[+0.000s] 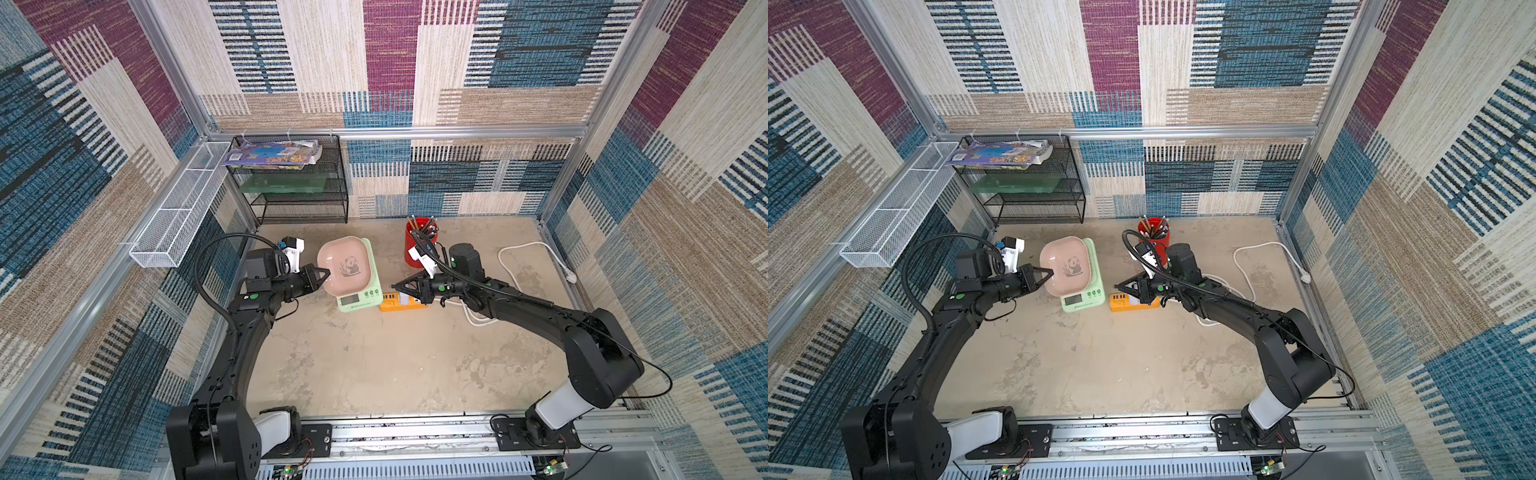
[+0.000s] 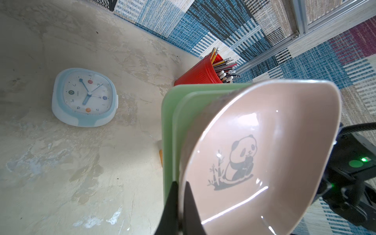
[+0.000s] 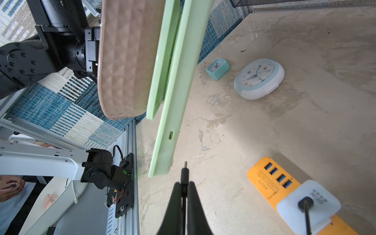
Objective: Charge the electronic scale
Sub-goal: Insert the charging cable into the electronic scale.
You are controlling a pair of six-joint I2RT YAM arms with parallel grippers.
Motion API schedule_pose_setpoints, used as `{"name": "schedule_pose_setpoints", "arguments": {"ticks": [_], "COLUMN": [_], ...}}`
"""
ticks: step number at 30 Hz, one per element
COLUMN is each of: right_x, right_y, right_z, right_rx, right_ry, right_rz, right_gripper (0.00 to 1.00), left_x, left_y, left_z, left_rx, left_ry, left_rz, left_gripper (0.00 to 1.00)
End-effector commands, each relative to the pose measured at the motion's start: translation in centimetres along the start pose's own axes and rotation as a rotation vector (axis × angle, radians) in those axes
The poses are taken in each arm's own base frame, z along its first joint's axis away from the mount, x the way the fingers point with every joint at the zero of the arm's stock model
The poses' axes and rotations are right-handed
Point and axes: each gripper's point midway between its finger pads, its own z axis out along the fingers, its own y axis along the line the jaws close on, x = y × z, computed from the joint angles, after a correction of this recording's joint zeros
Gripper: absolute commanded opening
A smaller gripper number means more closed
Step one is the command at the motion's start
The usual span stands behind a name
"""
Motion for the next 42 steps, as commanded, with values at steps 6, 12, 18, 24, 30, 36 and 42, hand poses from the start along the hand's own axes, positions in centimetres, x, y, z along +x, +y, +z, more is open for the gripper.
{"name": "schedule_pose_setpoints", "arguments": {"ticks": [6, 12, 18, 24, 30, 36, 42], "right_x": [-0.8, -1.4, -1.3, -1.4, -1.5, -1.2, -0.9], "right_y": [0.3, 0.1, 0.1, 0.5, 1.5, 1.4, 1.3], "right_z": [0.3, 0.0, 0.4, 0.7, 0.9, 1.2, 1.3], "right_rx": [-0.042, -0.048, -0.071, -0.094, -0.114, -0.107, -0.101], "right_ry": [-0.042, -0.064, -0.051, -0.036, -0.024, -0.012, -0.001], "right_rz": [0.073, 0.124, 0.158, 0.174, 0.165, 0.166, 0.164], "right_gripper": [0.0, 0.0, 0.0, 0.0, 0.0, 0.0, 0.0], "left_x": [-0.2, 0.6, 1.0, 1.0, 1.0, 0.9, 0.9], "left_y": [-0.9, -0.1, -0.1, -0.2, -0.4, -0.7, -0.7], "left_z": [0.8, 1.8, 1.9, 2.1, 2.1, 2.0, 2.0], "left_rx": [0.08, 0.09, 0.098, 0.105, 0.11, 0.115, 0.114], "left_ry": [0.069, 0.113, 0.12, 0.12, 0.118, 0.114, 0.111], "left_rz": [-0.02, -0.051, -0.05, -0.045, -0.038, -0.033, -0.032], "left_gripper": [0.0, 0.0, 0.0, 0.0, 0.0, 0.0, 0.0]}}
